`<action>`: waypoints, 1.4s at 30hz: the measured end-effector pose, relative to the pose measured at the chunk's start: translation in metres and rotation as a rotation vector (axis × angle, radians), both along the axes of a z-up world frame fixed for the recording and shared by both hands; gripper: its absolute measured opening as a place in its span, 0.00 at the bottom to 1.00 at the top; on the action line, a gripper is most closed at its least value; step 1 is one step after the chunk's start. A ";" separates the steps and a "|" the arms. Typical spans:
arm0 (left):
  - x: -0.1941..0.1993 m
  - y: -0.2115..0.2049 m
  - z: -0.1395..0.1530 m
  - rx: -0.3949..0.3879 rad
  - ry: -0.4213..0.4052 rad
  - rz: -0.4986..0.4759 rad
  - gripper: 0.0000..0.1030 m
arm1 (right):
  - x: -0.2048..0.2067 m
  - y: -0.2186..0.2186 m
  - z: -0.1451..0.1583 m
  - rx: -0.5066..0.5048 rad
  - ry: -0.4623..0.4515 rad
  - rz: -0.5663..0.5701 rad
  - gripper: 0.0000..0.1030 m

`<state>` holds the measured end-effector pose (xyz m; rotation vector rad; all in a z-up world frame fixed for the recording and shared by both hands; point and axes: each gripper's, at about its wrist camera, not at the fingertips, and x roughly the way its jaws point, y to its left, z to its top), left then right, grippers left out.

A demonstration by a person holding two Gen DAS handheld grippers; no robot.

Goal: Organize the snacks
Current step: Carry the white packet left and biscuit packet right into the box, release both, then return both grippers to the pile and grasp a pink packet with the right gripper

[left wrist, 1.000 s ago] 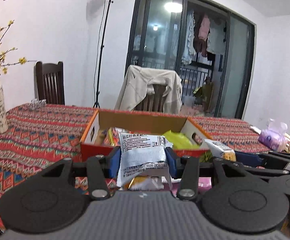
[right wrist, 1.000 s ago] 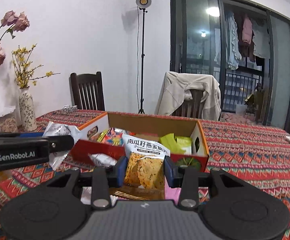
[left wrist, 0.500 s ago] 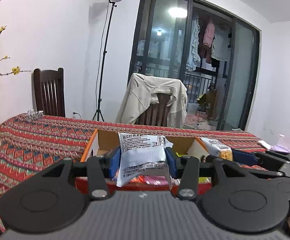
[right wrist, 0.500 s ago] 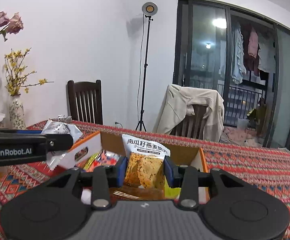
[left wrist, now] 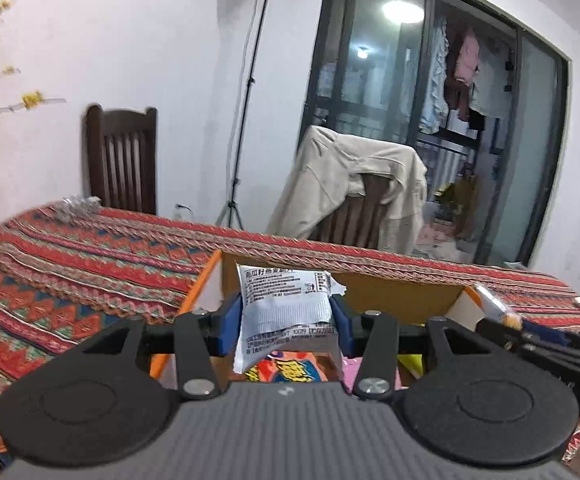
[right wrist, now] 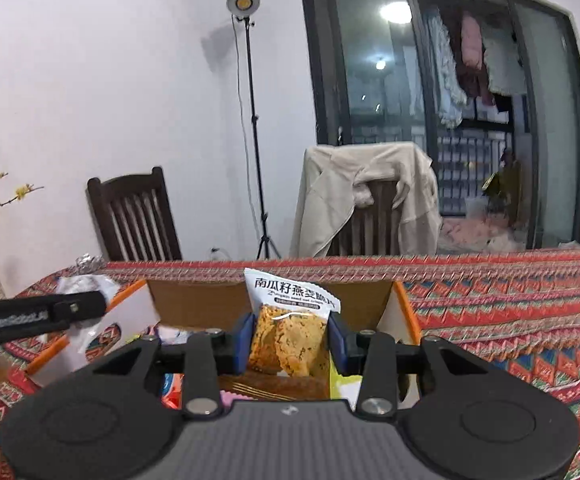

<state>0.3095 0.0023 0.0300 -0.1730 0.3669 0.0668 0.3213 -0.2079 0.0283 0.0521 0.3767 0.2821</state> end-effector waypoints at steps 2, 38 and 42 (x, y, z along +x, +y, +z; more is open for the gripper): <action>0.004 -0.001 -0.005 0.012 0.006 -0.016 0.46 | 0.003 0.003 -0.006 -0.026 0.015 0.000 0.37; -0.115 -0.004 0.017 0.007 0.034 0.034 1.00 | -0.117 -0.018 0.020 -0.049 0.027 0.012 1.00; -0.134 0.000 -0.007 0.044 0.076 0.019 1.00 | -0.132 -0.028 0.000 -0.027 0.075 0.012 1.00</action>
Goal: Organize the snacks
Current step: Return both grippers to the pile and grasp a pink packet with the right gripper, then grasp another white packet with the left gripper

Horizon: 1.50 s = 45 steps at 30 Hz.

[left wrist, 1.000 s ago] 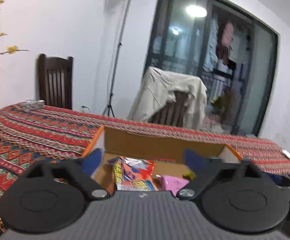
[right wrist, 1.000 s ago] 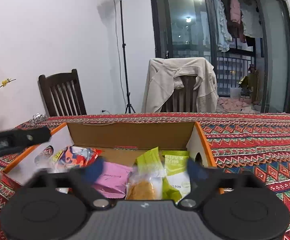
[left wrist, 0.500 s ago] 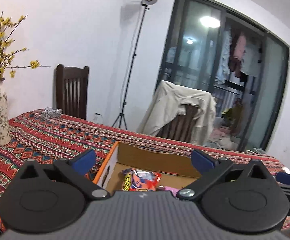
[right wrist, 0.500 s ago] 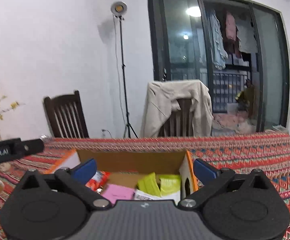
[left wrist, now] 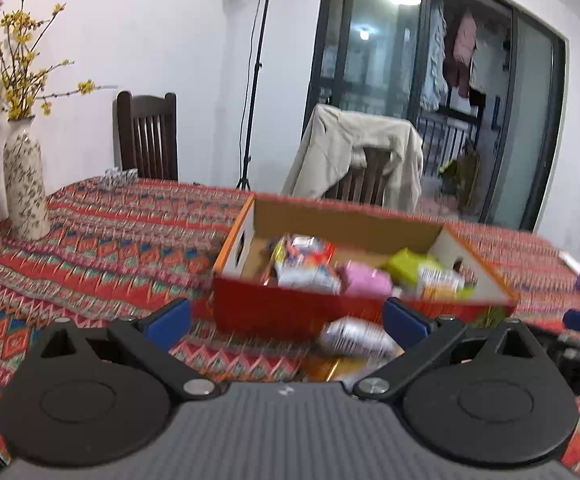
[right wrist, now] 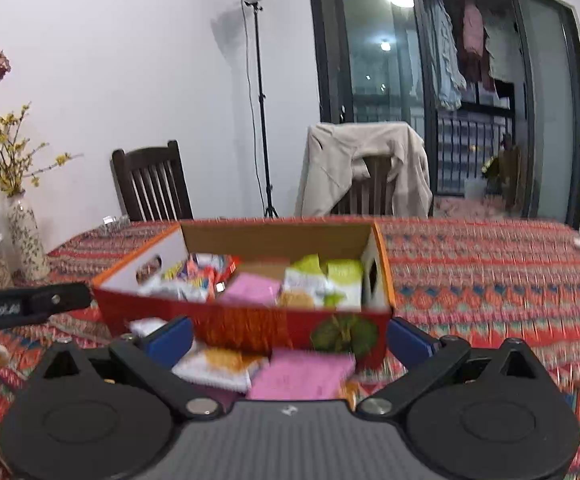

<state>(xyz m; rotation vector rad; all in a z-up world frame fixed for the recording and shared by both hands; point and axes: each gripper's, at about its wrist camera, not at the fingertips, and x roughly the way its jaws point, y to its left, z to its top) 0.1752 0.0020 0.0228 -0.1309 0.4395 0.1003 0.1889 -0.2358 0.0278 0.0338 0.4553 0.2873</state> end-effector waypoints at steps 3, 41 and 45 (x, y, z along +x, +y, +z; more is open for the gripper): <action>-0.010 0.008 -0.014 0.014 0.027 0.003 1.00 | -0.001 -0.004 -0.014 -0.012 0.051 0.011 1.00; -0.039 0.021 -0.036 -0.043 0.044 -0.031 1.00 | 0.038 0.042 -0.053 -0.179 0.189 -0.030 0.59; -0.025 0.022 -0.040 -0.026 0.111 -0.037 1.00 | 0.015 0.029 -0.044 -0.127 0.126 -0.059 0.59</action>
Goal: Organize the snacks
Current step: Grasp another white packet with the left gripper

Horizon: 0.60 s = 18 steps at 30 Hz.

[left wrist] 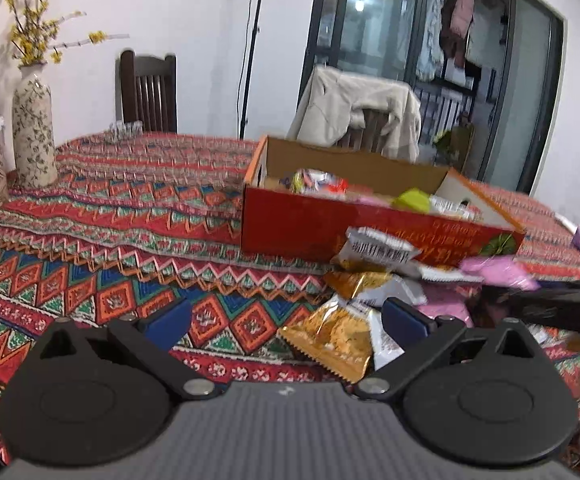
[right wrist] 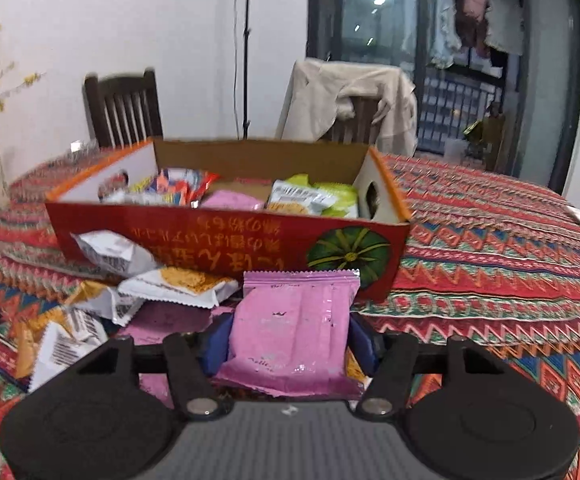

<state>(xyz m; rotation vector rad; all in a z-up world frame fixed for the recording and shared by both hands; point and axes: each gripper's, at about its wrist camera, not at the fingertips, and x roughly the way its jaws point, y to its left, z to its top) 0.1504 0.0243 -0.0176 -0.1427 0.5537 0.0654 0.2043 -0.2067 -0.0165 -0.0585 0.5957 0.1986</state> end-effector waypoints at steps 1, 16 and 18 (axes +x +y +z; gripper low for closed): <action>0.004 0.000 -0.002 0.000 0.025 -0.001 1.00 | -0.007 -0.004 0.002 0.015 -0.016 -0.006 0.59; 0.019 -0.085 -0.013 0.055 0.073 -0.088 1.00 | -0.060 -0.046 0.007 0.122 -0.083 -0.003 0.59; 0.023 -0.094 -0.015 0.091 0.081 -0.079 0.89 | -0.062 -0.049 0.006 0.122 -0.079 0.004 0.59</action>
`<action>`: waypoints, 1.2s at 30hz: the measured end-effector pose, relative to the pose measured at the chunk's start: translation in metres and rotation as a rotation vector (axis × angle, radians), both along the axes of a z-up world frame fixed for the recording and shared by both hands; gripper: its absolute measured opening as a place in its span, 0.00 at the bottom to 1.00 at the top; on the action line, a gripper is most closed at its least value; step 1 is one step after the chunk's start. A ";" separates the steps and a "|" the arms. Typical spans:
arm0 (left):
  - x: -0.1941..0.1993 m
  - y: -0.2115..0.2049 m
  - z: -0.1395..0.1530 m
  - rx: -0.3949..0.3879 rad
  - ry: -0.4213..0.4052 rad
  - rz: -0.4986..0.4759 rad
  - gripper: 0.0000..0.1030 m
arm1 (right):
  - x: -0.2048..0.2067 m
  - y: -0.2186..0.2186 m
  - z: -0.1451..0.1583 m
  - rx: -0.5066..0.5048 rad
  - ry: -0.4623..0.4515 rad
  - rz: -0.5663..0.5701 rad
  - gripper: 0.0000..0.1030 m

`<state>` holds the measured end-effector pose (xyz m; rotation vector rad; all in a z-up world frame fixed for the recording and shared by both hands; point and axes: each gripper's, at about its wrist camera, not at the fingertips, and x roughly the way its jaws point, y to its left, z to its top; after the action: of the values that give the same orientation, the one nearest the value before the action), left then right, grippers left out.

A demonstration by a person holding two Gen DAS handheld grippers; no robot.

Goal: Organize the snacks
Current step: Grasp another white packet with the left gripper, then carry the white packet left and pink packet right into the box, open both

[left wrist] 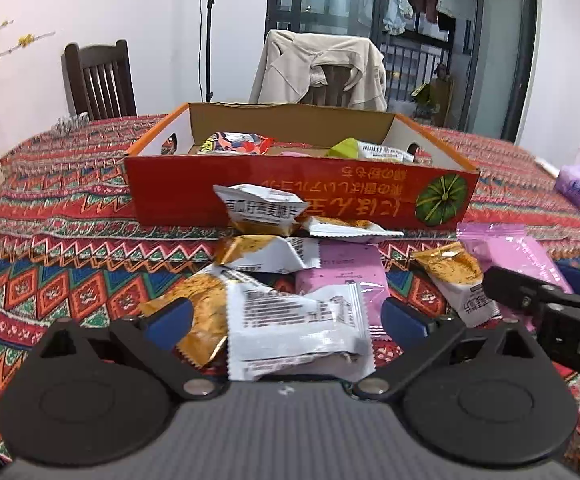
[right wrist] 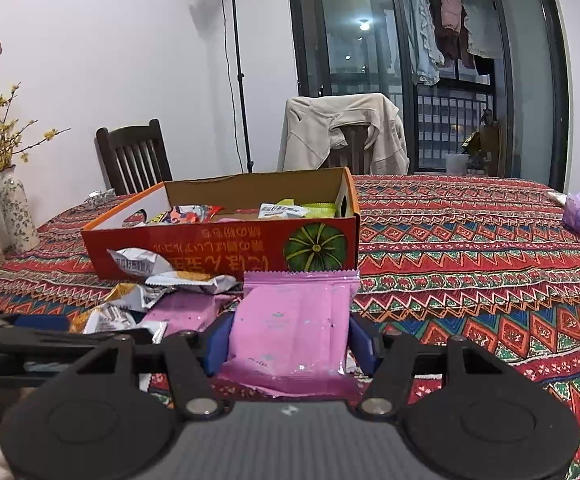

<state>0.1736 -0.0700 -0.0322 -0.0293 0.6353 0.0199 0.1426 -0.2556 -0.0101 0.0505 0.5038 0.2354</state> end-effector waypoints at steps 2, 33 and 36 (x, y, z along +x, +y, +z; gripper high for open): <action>0.004 -0.006 -0.003 0.037 0.023 0.001 0.60 | -0.001 -0.002 0.001 0.003 -0.003 0.008 0.59; -0.013 0.026 0.072 -0.043 -0.256 -0.047 0.51 | 0.008 0.019 0.029 -0.009 -0.080 0.065 0.59; -0.006 0.027 0.084 -0.046 -0.301 -0.049 0.52 | 0.019 0.023 0.042 -0.017 -0.110 0.069 0.59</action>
<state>0.1673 -0.0433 0.0520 -0.0594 0.3355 -0.0460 0.1618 -0.2321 0.0315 0.0040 0.3981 0.2994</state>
